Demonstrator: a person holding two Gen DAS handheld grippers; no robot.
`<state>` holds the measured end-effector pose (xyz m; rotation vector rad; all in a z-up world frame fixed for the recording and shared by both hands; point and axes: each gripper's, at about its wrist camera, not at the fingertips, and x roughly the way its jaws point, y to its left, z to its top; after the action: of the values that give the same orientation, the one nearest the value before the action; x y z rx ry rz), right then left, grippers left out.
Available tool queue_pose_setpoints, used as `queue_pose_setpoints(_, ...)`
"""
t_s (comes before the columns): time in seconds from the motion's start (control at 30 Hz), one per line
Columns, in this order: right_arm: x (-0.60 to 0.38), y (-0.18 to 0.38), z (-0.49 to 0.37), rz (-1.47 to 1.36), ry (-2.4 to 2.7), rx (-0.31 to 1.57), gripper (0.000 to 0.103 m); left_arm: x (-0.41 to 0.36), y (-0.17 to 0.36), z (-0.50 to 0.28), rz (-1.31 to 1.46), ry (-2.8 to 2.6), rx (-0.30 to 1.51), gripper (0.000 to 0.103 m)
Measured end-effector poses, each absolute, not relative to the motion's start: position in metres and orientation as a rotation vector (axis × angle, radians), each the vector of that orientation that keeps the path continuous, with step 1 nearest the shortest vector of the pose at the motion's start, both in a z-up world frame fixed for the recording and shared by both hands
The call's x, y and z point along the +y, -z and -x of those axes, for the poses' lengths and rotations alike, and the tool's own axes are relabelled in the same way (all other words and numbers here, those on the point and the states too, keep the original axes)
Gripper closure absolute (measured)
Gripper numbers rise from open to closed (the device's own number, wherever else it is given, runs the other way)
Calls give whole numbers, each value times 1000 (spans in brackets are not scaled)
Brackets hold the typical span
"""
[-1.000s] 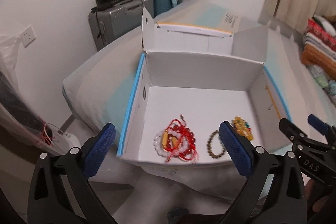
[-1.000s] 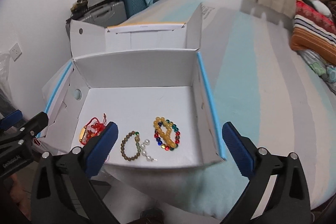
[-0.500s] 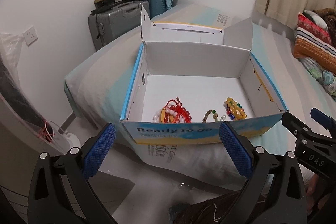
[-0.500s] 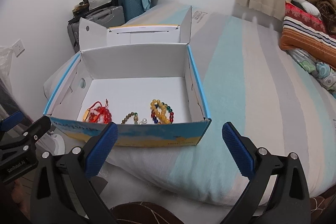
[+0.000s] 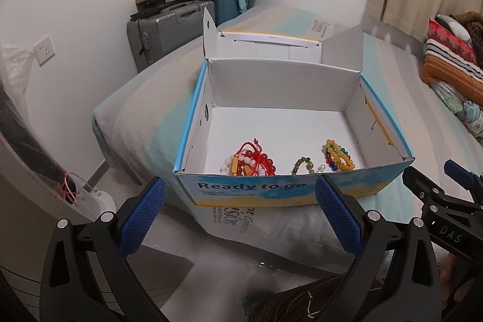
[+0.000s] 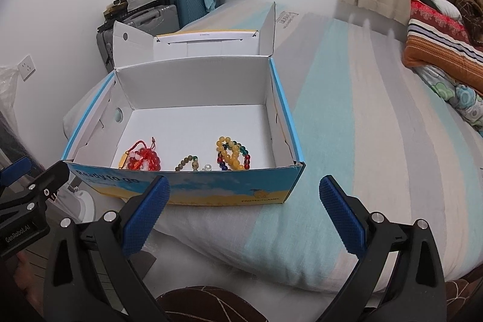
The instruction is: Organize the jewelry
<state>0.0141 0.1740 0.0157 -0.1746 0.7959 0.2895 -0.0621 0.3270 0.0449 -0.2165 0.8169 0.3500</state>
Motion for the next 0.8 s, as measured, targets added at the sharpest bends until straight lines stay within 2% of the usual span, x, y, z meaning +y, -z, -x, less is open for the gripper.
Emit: queue_pose_setpoints(0.8,176,-15,-16,173,-292,797,8,327,-44,54,229,-344,842,7)
